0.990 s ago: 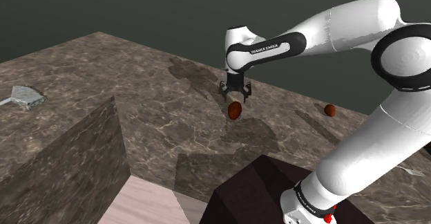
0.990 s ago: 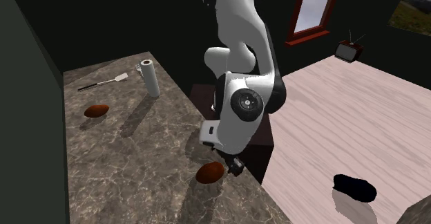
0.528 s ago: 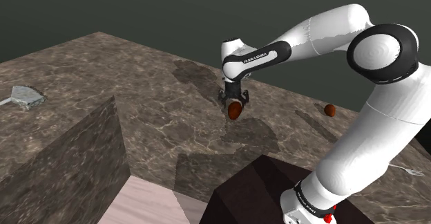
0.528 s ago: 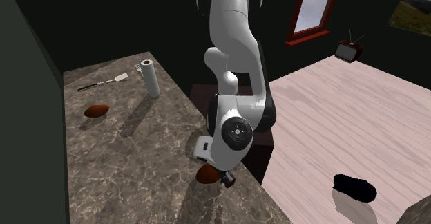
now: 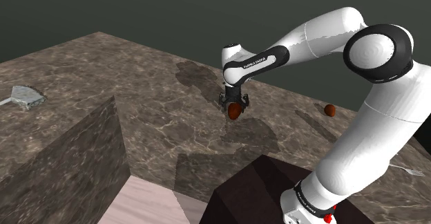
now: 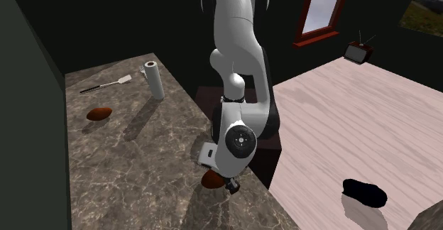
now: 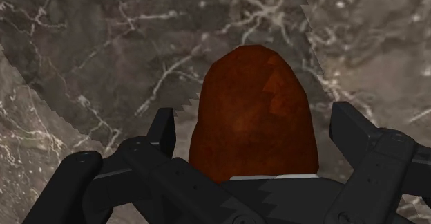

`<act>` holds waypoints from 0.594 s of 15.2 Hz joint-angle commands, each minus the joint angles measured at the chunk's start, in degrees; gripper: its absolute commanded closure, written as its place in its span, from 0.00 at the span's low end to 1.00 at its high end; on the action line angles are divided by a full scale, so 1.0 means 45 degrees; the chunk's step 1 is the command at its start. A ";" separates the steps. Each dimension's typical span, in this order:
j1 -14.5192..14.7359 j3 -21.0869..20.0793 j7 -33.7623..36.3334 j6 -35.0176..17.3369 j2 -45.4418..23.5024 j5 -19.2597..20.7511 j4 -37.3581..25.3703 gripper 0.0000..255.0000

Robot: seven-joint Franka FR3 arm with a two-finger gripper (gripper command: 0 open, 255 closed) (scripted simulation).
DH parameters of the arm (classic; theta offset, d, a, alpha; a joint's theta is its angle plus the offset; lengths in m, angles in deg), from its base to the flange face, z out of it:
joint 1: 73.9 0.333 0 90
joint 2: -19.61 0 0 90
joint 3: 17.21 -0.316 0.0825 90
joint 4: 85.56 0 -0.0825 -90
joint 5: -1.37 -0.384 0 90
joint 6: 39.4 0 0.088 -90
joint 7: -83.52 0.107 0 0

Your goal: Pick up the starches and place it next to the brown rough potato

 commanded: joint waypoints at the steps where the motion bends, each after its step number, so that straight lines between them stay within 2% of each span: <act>1: 0.0000 0.0000 0.0001 -0.0005 -0.0002 0.0001 0.0002 0.00; 3: 0.0000 0.0000 0.0001 -0.0003 -0.0001 0.0001 0.0001 0.00; 4: 0.0000 0.0000 0.0001 -0.0003 -0.0001 0.0001 0.0001 1.00; 9: -0.0001 0.0002 -0.0002 0.0000 -0.0006 0.0002 -0.0007 1.00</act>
